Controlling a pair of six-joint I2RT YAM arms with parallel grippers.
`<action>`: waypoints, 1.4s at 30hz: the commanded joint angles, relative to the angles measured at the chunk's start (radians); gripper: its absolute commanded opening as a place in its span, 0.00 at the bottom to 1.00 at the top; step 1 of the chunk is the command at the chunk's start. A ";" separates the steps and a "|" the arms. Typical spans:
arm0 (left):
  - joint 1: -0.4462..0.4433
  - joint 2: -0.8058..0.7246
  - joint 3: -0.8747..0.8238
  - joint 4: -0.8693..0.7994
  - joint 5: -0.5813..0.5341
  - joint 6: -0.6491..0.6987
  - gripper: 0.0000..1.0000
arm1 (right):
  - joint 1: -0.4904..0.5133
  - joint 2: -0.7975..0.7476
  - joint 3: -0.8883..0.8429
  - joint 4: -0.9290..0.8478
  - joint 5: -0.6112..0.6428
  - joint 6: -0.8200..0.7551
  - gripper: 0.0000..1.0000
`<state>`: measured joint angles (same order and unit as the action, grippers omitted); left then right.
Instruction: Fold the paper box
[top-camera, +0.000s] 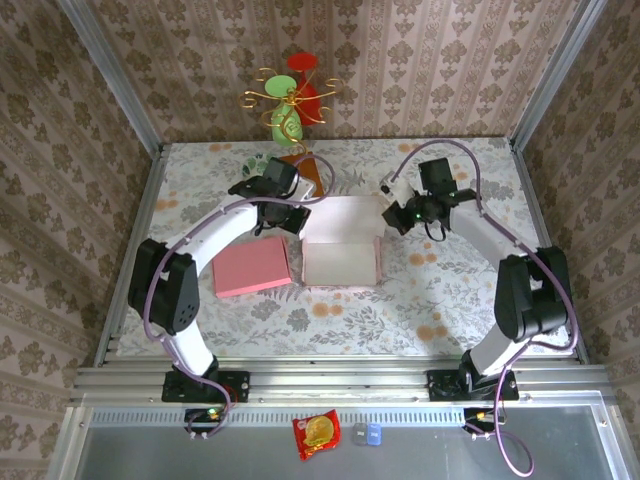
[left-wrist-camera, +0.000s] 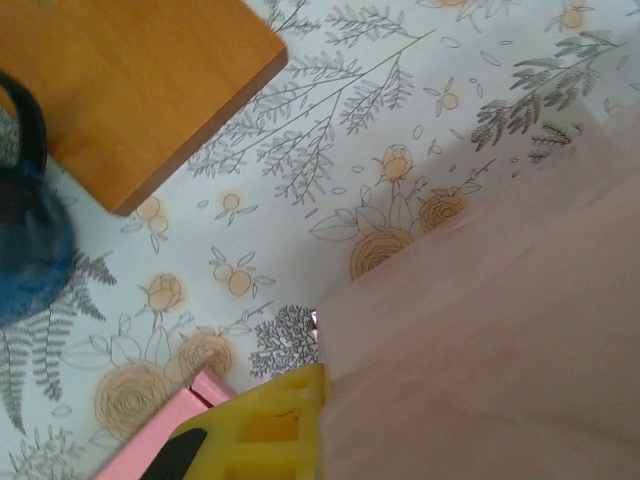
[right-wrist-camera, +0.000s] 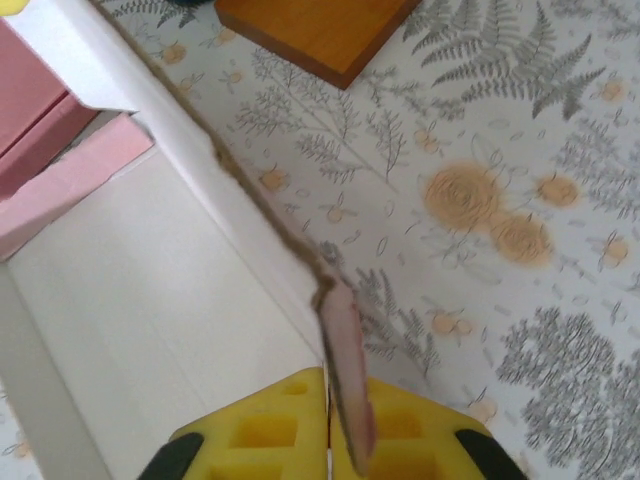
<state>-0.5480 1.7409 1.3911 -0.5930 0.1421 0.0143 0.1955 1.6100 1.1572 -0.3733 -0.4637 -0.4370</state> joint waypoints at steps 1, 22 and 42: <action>-0.005 0.021 0.047 0.030 0.104 0.152 0.02 | -0.001 -0.035 -0.040 0.034 0.014 0.027 0.19; 0.017 0.099 0.146 -0.007 0.100 0.216 0.08 | -0.041 0.073 0.138 -0.110 0.059 0.016 0.22; 0.036 0.144 0.213 -0.060 0.121 0.107 0.15 | -0.027 0.050 0.110 -0.125 0.111 0.070 0.19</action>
<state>-0.5217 1.8694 1.5715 -0.6155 0.2401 0.1455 0.1619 1.6722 1.2671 -0.4561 -0.3725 -0.3866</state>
